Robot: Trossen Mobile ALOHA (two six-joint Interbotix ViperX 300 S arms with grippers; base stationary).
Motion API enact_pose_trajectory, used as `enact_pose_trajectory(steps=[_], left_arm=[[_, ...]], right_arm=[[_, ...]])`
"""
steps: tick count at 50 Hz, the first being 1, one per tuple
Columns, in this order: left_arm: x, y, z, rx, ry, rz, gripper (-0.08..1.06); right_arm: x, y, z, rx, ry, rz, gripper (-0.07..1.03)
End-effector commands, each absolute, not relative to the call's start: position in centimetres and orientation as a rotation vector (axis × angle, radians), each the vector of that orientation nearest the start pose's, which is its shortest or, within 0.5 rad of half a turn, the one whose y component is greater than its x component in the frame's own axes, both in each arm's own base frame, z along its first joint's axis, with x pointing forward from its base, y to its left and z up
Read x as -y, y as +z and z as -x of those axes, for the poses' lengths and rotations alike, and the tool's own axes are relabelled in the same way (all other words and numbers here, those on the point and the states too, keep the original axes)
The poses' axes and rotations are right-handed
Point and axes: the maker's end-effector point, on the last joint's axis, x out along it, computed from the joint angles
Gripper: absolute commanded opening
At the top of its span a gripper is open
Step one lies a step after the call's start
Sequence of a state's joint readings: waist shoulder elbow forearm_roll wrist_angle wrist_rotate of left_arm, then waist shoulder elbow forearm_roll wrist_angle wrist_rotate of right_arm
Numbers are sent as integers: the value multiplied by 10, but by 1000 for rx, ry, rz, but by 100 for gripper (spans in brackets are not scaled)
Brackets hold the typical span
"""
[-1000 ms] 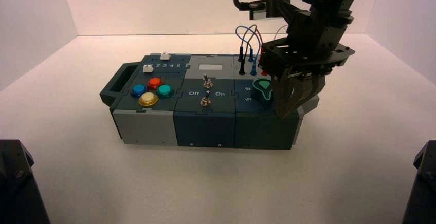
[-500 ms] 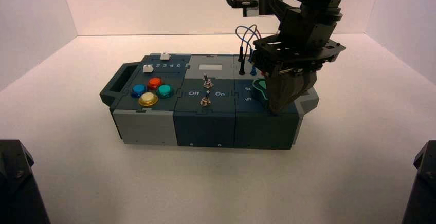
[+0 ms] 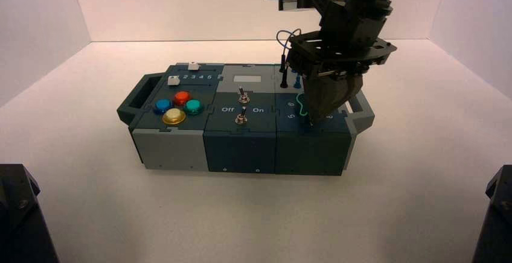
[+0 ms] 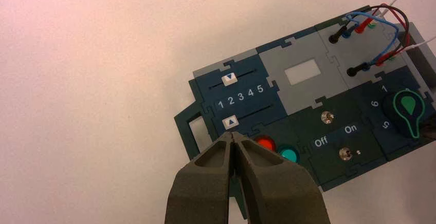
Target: Turn the knob to position 6.
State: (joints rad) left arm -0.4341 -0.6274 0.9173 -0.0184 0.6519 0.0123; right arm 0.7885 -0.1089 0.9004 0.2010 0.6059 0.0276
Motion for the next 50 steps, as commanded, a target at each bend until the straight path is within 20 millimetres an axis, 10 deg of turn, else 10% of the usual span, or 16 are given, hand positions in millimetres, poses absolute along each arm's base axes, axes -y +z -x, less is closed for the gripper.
enact_pose_trajectory(steps=[1, 50], left_arm=[[116, 189, -244, -892, -418, -198, -3], [116, 186, -245, -901, -416, -201, -3]], right_arm=[[-214, 52, -185, -1381, 615, 300, -2], [-229, 57, -199, -1361, 629, 304, -2]])
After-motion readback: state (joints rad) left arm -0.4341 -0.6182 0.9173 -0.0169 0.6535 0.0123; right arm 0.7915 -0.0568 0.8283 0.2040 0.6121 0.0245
